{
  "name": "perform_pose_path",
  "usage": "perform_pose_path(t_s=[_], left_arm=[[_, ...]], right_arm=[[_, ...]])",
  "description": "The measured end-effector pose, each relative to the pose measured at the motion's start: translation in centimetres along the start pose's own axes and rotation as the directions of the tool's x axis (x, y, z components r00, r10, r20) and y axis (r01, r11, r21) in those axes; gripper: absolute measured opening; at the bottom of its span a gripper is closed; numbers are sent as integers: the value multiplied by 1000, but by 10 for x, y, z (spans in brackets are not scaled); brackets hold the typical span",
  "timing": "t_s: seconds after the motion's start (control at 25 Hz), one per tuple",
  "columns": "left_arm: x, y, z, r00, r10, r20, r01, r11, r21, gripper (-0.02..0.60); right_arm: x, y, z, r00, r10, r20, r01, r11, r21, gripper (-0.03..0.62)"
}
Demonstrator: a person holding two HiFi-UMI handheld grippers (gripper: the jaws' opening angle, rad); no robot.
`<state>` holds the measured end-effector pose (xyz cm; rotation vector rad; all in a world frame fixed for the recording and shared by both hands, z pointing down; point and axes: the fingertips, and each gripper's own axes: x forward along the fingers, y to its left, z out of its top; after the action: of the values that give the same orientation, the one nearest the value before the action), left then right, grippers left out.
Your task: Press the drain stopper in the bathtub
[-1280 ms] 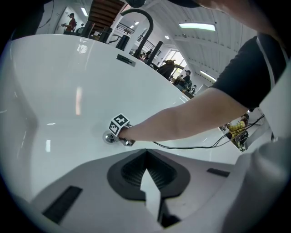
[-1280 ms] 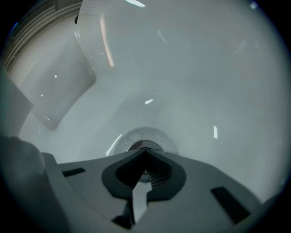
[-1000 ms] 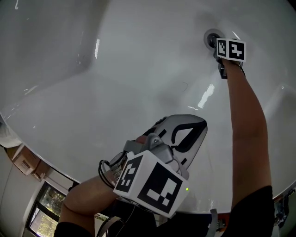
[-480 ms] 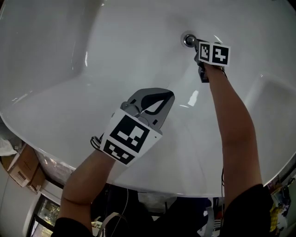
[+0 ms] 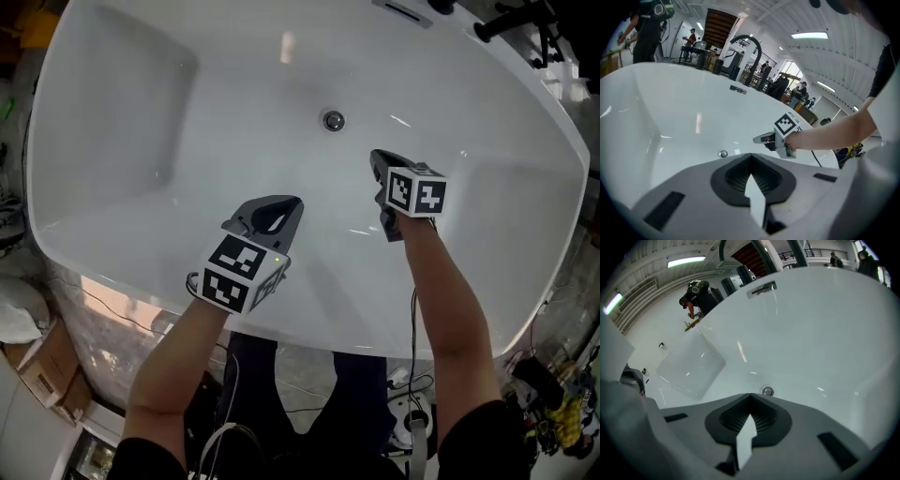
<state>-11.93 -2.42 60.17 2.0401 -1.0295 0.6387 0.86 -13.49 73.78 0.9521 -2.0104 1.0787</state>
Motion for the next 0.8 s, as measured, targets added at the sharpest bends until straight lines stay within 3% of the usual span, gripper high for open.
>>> perform_pose_path(t_s=[0.32,0.56,0.8], left_arm=[[-62,-46,30,999,-21,43,21,1000,-14,3],[-107,-79,64,995,-21,94,27,997,-73,3],[-150,-114,106,992,-33,123,37,999,-33,3]], right_arm=[[-128,46,16,983,16,181,-37,993,115,12],[-229,95,48,953,33,301,-57,996,71,12],[-315,147,69,925,81,372,-84,996,-6,12]])
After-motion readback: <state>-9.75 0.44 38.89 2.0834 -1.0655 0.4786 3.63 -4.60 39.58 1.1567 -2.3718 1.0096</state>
